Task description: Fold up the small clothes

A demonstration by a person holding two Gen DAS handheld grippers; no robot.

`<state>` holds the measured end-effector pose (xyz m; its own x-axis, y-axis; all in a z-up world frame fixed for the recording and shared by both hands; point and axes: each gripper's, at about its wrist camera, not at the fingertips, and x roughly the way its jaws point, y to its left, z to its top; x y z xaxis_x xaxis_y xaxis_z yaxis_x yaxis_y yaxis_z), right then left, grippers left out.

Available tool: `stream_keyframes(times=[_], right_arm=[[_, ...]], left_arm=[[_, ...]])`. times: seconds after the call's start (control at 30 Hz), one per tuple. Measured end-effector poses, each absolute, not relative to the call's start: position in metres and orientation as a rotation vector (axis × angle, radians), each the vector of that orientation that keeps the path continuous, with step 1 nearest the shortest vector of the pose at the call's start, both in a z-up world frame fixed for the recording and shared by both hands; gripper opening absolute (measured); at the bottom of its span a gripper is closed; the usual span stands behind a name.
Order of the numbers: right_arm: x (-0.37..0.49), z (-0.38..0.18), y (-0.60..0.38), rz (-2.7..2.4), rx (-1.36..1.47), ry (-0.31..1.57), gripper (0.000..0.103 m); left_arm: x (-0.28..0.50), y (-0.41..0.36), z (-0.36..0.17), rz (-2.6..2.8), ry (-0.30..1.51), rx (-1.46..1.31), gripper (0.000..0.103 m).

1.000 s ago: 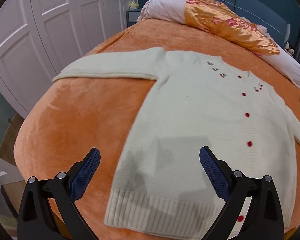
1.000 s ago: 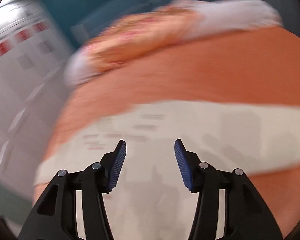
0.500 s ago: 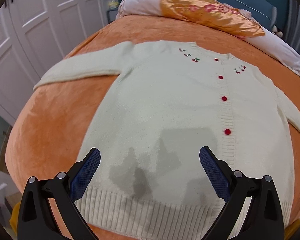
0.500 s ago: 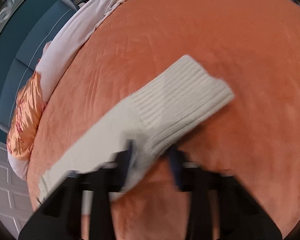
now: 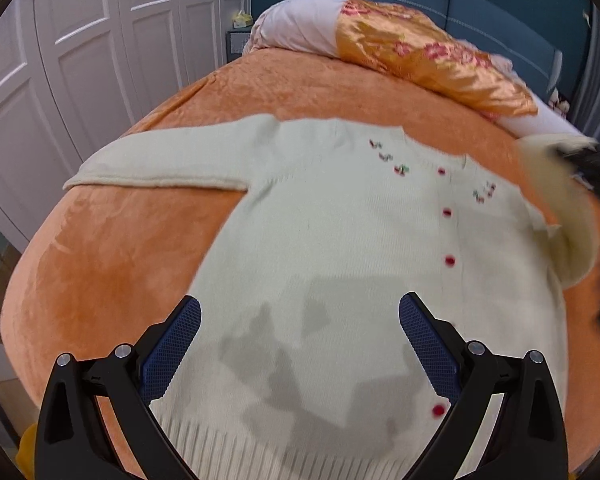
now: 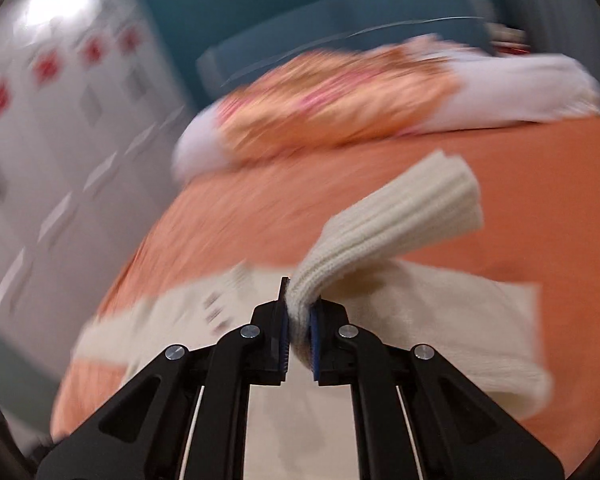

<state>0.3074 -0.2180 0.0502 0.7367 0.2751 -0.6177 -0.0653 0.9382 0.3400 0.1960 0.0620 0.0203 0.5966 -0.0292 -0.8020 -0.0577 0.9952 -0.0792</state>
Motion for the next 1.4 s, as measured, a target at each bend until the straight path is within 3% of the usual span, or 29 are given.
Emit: stream_keyframes(times=[0.1,0.17,0.33,0.53,0.67,0.73,0.77,0.8,0.83,0.87,0.9,0.93,1.0,1.03,1.23,1.37,1.4], right_arm=[[0.324,0.0,-0.135,0.303,0.201,0.857,0.011],[0.316,-0.025,-0.103,0.325,0.119,0.91,0.034],[0.266,-0.027,-0.102,0.353,0.115,0.871,0.053],[0.209,-0.036,-0.219,0.169,0.423,0.858,0.056],[0.196,-0.049,-0.291,0.034,0.628,0.854,0.057],[0.2,-0.054,-0.313,0.005,0.722,0.829,0.057],[0.204,-0.057,-0.32,-0.005,0.755,0.821,0.057],[0.208,-0.061,-0.327,-0.022,0.785,0.814,0.057],[0.213,-0.064,-0.332,-0.036,0.819,0.804,0.057],[0.216,-0.069,-0.337,-0.042,0.854,0.792,0.057],[0.223,-0.073,-0.339,-0.041,0.889,0.787,0.057],[0.229,-0.08,-0.342,-0.039,0.933,0.787,0.052],[0.242,-0.086,-0.348,-0.054,0.951,0.827,0.031],[0.243,-0.08,-0.349,-0.044,0.935,0.821,0.013],[0.221,-0.007,-0.336,0.046,0.746,0.496,0.013],[0.253,-0.089,-0.325,-0.076,0.678,0.843,0.012],[0.248,-0.094,-0.326,-0.069,0.698,0.824,0.011]], left_arm=[[0.212,0.067,0.02,-0.007,0.94,-0.157,0.097],[0.225,0.069,0.015,-0.027,0.961,-0.202,0.097],[0.259,0.07,-0.013,-0.119,1.037,-0.375,0.097],[0.296,0.053,-0.064,-0.156,1.129,-0.541,0.097],[0.306,0.055,-0.071,-0.136,1.091,-0.642,0.096],[0.317,0.053,-0.065,-0.161,1.071,-0.662,0.089],[0.322,0.052,-0.063,-0.171,1.064,-0.66,0.076],[0.328,0.049,-0.061,-0.185,1.067,-0.649,0.059],[0.335,0.045,-0.061,-0.191,1.074,-0.628,0.048],[0.343,0.039,-0.059,-0.198,1.08,-0.588,0.024],[0.348,0.036,-0.058,-0.209,1.079,-0.565,0.009],[0.351,0.035,-0.055,-0.227,1.072,-0.55,0.009],[0.359,0.033,-0.035,-0.264,1.004,-0.522,0.008],[0.363,0.031,-0.019,-0.274,0.95,-0.497,0.007],[0.363,0.044,0.042,-0.326,0.727,-0.485,0.008],[0.375,0.036,-0.047,-0.22,0.957,-0.408,0.008],[0.375,0.035,-0.065,-0.195,1.001,-0.397,0.008]])
